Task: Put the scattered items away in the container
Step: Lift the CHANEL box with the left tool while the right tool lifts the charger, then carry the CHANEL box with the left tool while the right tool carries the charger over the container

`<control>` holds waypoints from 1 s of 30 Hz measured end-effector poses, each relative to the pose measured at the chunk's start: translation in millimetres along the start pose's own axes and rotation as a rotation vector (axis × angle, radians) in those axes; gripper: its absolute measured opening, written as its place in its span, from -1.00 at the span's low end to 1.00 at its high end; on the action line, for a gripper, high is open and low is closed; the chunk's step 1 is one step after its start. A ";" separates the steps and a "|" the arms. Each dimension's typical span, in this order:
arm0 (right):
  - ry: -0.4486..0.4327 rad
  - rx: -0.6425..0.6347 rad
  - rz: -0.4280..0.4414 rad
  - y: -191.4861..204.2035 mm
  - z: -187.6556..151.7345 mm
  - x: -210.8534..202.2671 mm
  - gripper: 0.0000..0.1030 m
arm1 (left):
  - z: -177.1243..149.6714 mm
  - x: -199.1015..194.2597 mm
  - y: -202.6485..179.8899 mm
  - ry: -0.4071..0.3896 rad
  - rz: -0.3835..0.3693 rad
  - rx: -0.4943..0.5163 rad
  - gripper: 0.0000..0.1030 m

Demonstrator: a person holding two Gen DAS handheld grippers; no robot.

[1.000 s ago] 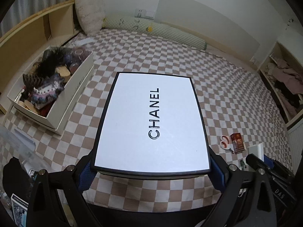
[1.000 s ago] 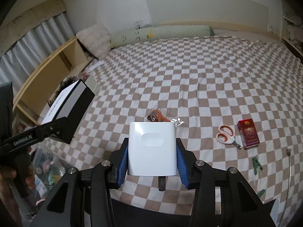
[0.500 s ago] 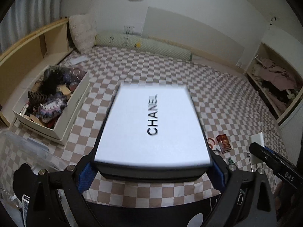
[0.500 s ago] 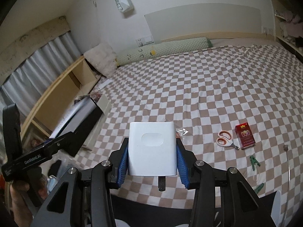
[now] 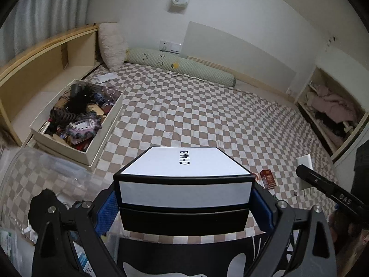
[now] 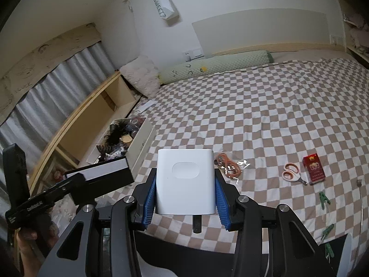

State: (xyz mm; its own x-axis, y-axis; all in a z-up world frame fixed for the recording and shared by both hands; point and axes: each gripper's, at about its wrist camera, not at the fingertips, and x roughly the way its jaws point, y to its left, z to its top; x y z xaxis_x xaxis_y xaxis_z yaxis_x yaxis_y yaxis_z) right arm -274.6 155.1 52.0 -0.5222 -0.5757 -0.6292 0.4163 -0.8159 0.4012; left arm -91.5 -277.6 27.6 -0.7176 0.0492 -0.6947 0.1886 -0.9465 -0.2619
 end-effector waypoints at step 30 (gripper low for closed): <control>0.047 -0.086 0.173 99.5 -6.3 32.6 -0.11 | -6.9 -71.7 35.5 -0.120 0.161 -0.172 0.88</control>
State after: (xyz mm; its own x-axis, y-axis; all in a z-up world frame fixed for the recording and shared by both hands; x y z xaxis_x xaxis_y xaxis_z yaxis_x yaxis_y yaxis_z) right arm -245.5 55.4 67.3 -0.4027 -0.7020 -0.5873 0.5601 -0.6965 0.4485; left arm -28.7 -312.6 63.4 -0.7413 -0.1455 -0.6552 0.4109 -0.8703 -0.2716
